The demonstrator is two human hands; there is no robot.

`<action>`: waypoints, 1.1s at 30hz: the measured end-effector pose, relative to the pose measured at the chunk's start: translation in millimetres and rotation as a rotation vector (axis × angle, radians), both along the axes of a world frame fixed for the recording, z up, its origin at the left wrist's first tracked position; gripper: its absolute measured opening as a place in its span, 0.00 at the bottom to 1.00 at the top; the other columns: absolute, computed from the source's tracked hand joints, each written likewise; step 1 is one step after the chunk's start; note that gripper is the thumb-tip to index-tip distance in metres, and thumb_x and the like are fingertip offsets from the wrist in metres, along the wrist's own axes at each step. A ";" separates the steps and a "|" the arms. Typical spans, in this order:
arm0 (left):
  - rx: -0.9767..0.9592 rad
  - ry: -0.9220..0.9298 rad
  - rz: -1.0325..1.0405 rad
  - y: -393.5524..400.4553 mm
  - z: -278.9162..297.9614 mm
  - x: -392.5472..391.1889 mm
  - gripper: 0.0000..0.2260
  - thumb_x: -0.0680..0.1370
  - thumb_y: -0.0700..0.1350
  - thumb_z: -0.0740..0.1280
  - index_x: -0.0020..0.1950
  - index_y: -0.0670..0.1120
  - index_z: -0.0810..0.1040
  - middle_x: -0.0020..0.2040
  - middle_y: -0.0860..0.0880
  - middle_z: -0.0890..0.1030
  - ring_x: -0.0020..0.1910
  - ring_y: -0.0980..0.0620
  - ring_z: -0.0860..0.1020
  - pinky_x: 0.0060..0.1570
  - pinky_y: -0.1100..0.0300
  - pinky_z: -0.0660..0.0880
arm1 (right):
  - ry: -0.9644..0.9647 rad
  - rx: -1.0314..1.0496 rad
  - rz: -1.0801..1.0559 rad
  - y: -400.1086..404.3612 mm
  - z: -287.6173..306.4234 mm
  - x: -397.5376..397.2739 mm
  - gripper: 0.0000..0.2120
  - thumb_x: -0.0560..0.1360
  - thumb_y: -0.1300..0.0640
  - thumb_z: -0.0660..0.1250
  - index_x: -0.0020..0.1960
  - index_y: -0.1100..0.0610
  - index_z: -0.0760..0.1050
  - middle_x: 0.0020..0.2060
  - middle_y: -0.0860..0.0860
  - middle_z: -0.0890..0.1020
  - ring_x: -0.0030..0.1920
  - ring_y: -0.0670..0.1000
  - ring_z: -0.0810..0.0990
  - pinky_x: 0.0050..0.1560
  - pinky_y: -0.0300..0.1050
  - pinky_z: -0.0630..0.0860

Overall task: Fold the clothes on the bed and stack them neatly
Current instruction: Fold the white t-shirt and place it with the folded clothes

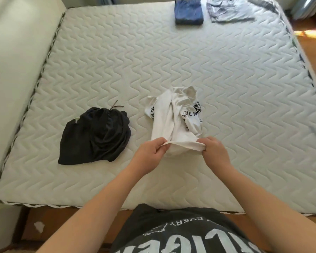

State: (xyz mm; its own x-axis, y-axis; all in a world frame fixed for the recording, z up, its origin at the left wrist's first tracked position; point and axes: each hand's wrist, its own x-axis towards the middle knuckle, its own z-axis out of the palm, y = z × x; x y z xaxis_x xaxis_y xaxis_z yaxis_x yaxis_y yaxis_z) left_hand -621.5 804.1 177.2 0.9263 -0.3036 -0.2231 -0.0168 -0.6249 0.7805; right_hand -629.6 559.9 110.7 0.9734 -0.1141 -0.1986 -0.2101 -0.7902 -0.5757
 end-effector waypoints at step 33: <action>-0.177 -0.005 0.010 29.7 -9.3 57.3 0.14 0.78 0.58 0.67 0.55 0.50 0.70 0.48 0.58 0.73 0.46 0.59 0.72 0.45 0.66 0.69 | -0.006 0.989 -0.164 86.7 153.0 57.6 0.08 0.80 0.58 0.65 0.52 0.59 0.82 0.46 0.58 0.86 0.47 0.54 0.85 0.46 0.44 0.81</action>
State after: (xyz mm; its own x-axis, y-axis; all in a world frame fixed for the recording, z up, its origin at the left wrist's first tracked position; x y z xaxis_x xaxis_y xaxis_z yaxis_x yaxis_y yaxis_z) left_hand -564.2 833.9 167.8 0.9304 -0.3288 -0.1622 -0.0158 -0.4779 0.8783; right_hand -572.0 646.7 263.6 0.9617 -0.0336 -0.2720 -0.2685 0.0826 -0.9597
